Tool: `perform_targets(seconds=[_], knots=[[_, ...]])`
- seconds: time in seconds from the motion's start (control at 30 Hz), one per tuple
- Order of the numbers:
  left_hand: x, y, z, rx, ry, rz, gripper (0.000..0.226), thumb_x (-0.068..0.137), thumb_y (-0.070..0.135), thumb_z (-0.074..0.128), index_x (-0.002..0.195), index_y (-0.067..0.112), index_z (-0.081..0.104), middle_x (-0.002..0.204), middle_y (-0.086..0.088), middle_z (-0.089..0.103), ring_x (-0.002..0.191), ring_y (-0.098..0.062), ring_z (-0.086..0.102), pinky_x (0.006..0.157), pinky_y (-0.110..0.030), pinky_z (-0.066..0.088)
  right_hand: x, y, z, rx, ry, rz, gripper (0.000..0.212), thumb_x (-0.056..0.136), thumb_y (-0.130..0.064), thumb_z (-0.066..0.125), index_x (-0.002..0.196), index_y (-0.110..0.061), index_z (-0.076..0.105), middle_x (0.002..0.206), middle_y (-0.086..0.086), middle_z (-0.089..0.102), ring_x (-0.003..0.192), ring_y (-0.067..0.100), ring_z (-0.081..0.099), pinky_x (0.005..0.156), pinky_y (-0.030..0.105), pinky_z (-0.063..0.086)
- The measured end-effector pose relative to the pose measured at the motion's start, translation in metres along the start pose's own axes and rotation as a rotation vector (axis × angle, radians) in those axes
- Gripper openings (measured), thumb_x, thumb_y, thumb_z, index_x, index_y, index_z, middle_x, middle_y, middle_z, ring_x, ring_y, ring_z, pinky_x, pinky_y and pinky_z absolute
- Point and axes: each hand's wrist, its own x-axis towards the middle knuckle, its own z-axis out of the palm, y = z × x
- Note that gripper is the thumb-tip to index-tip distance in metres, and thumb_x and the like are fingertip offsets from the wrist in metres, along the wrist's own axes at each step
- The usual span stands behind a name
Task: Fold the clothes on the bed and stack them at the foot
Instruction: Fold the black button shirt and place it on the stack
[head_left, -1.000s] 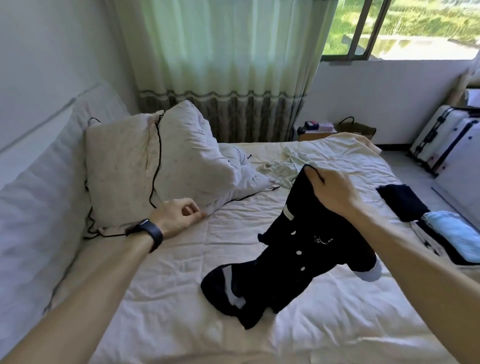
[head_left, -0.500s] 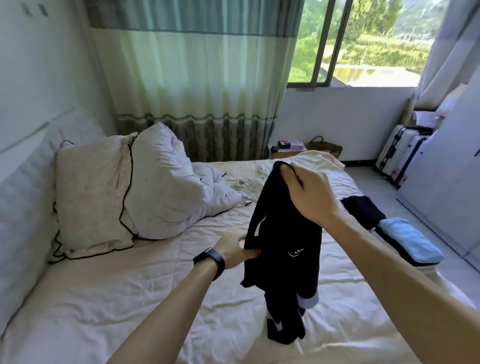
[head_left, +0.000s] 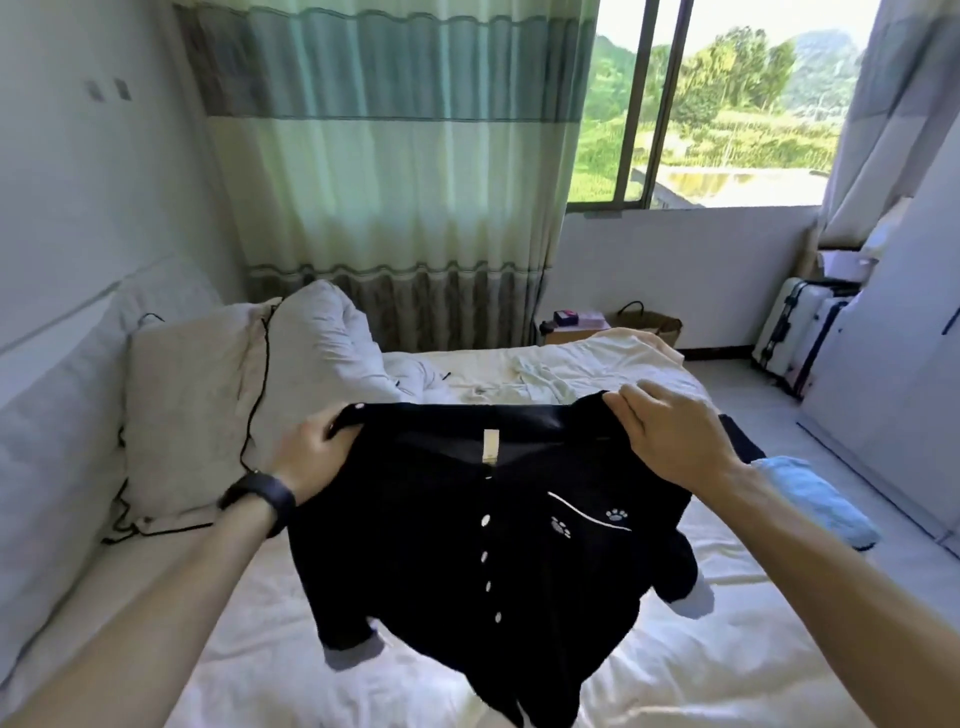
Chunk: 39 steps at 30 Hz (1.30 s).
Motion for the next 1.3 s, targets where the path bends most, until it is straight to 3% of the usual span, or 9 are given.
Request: perform_targets(seconds=[0.13, 0.27, 0.43, 0.57, 0.67, 0.87, 0.97, 1.17, 1.3], knots=[[-0.015, 0.008, -0.032, 0.389, -0.115, 0.058, 0.056, 0.082, 0.058, 0.046, 0.120, 0.028, 0.073, 0.113, -0.009, 0.074, 0.109, -0.033, 0.066, 0.086, -0.038, 0.050, -0.039, -0.006, 0.025, 0.055, -0.049, -0.002, 0.059, 0.108, -0.043, 0.036, 0.076, -0.004, 0.065, 0.066, 0.010, 0.064, 0.060, 0.035, 0.066, 0.055, 0.030, 0.041], [-0.052, -0.005, -0.046, 0.359, -0.135, -0.103, 0.054, 0.088, 0.071, 0.048, 0.095, 0.026, 0.077, 0.085, -0.005, 0.073, 0.085, -0.028, 0.065, 0.071, -0.037, 0.045, -0.051, -0.031, 0.019, 0.160, 0.087, 0.188, 0.058, 0.104, -0.046, 0.037, 0.059, -0.011, 0.050, 0.053, 0.007, 0.055, 0.050, 0.033, 0.057, 0.053, 0.032, 0.036], [-0.127, -0.034, -0.045, 0.008, -0.149, -0.284, 0.045, 0.095, 0.038, 0.064, 0.057, 0.017, 0.052, 0.047, 0.009, 0.045, 0.047, -0.008, 0.044, 0.049, -0.023, 0.031, -0.110, -0.069, 0.027, 0.422, -0.102, 0.351, 0.065, 0.101, -0.067, 0.026, 0.060, -0.020, 0.044, 0.050, -0.002, 0.048, 0.049, 0.022, 0.052, 0.055, 0.036, 0.034], [-0.186, -0.053, -0.060, -0.172, -0.348, -0.348, 0.010, 0.083, 0.030, 0.073, 0.082, 0.033, 0.082, 0.081, 0.009, 0.076, 0.074, 0.000, 0.068, 0.063, -0.009, 0.048, -0.163, -0.087, 0.031, 0.523, -0.126, 0.401, 0.079, 0.095, -0.078, 0.023, 0.066, -0.008, 0.047, 0.050, 0.004, 0.046, 0.056, 0.011, 0.054, 0.054, 0.018, 0.034], [-0.196, -0.060, -0.078, -0.221, -0.341, -0.405, 0.025, 0.068, 0.050, 0.080, 0.087, 0.036, 0.082, 0.091, 0.000, 0.078, 0.084, -0.011, 0.071, 0.073, -0.019, 0.053, -0.169, -0.102, 0.030, 0.597, -0.140, 0.440, 0.073, 0.096, -0.075, 0.030, 0.064, -0.010, 0.040, 0.048, 0.000, 0.037, 0.050, 0.007, 0.042, 0.051, 0.018, 0.031], [-0.150, -0.071, -0.093, -0.196, -0.249, -0.378, 0.059, 0.049, 0.075, 0.082, 0.092, 0.034, 0.081, 0.097, -0.002, 0.078, 0.080, -0.007, 0.069, 0.074, -0.024, 0.053, -0.118, -0.109, 0.041, 0.519, -0.082, 0.449, 0.059, 0.101, -0.061, 0.034, 0.063, -0.017, 0.039, 0.058, -0.008, 0.053, 0.059, 0.000, 0.052, 0.065, 0.008, 0.035], [-0.107, -0.079, -0.089, -0.111, -0.227, -0.341, 0.074, 0.042, 0.091, 0.074, 0.092, 0.036, 0.080, 0.087, 0.006, 0.078, 0.078, -0.009, 0.072, 0.077, -0.030, 0.052, -0.081, -0.104, 0.063, 0.434, -0.076, 0.382, 0.061, 0.104, -0.056, 0.034, 0.063, -0.012, 0.035, 0.049, 0.002, 0.040, 0.051, 0.011, 0.047, 0.061, 0.026, 0.033], [0.004, -0.124, -0.064, 0.181, -0.138, -0.290, 0.080, 0.049, 0.092, 0.059, 0.081, 0.021, 0.075, 0.073, 0.001, 0.072, 0.073, -0.015, 0.068, 0.065, -0.032, 0.050, -0.008, -0.086, 0.157, 0.225, -0.173, 0.335, 0.060, 0.107, -0.054, 0.037, 0.068, -0.009, 0.050, 0.055, -0.011, 0.038, 0.067, 0.039, 0.059, 0.060, 0.036, 0.029], [0.088, -0.191, -0.019, 0.298, -0.212, -0.276, 0.068, 0.055, 0.095, 0.051, 0.065, 0.028, 0.065, 0.059, 0.002, 0.059, 0.064, -0.018, 0.060, 0.060, -0.034, 0.044, 0.038, -0.070, 0.249, 0.080, -0.274, 0.318, 0.060, 0.105, -0.061, 0.029, 0.078, -0.015, 0.056, 0.071, 0.004, 0.059, 0.081, 0.039, 0.065, 0.062, 0.038, 0.033]])
